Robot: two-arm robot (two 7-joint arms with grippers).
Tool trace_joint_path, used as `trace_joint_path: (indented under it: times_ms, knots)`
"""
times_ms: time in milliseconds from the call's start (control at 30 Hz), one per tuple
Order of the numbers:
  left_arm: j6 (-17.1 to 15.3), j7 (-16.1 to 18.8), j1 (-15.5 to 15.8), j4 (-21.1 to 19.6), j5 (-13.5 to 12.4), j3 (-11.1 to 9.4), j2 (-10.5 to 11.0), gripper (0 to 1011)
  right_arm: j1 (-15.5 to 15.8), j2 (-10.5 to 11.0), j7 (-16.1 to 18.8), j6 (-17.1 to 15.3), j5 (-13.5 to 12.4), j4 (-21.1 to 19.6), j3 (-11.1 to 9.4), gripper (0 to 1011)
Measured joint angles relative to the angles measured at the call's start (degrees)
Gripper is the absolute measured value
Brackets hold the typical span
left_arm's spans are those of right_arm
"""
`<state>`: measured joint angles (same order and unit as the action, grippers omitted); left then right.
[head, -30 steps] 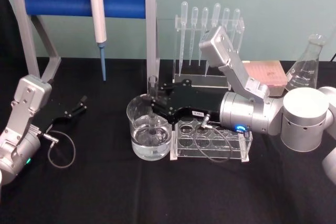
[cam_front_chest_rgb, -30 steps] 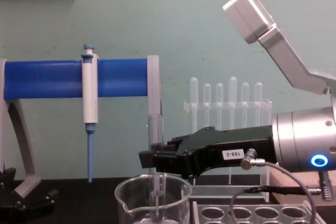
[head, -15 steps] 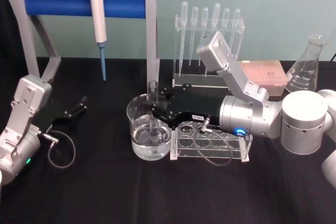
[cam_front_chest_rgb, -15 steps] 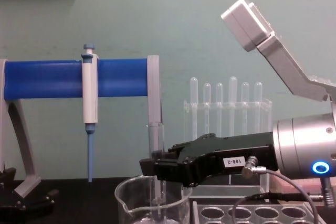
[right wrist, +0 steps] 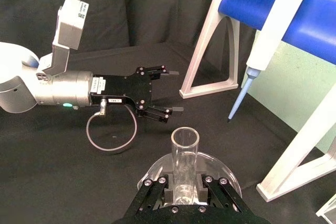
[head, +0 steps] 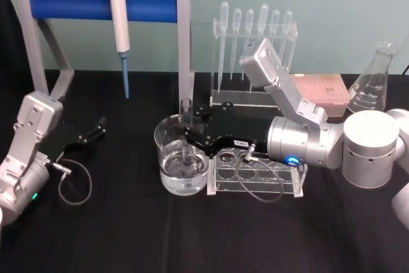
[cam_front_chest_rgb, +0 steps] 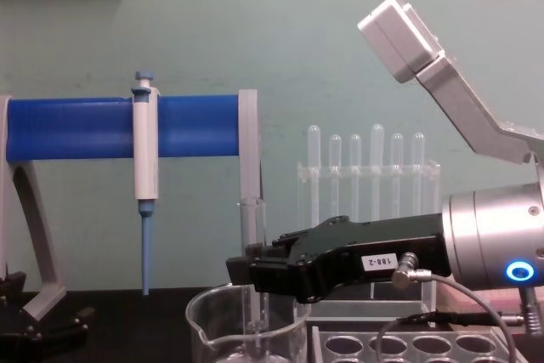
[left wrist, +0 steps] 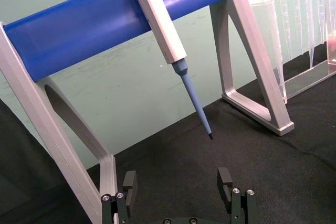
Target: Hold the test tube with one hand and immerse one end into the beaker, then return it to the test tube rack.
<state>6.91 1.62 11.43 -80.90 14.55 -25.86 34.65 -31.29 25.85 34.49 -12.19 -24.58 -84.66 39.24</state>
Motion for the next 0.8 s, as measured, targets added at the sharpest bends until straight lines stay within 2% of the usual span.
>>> trace_joint_path:
  times_ms: [800]
  knots:
    - [0.0, 0.0, 0.0, 0.0, 0.0, 0.0, 0.0, 1000, 0.0, 0.0, 0.0, 0.0, -0.1, 0.0, 0.0, 241]
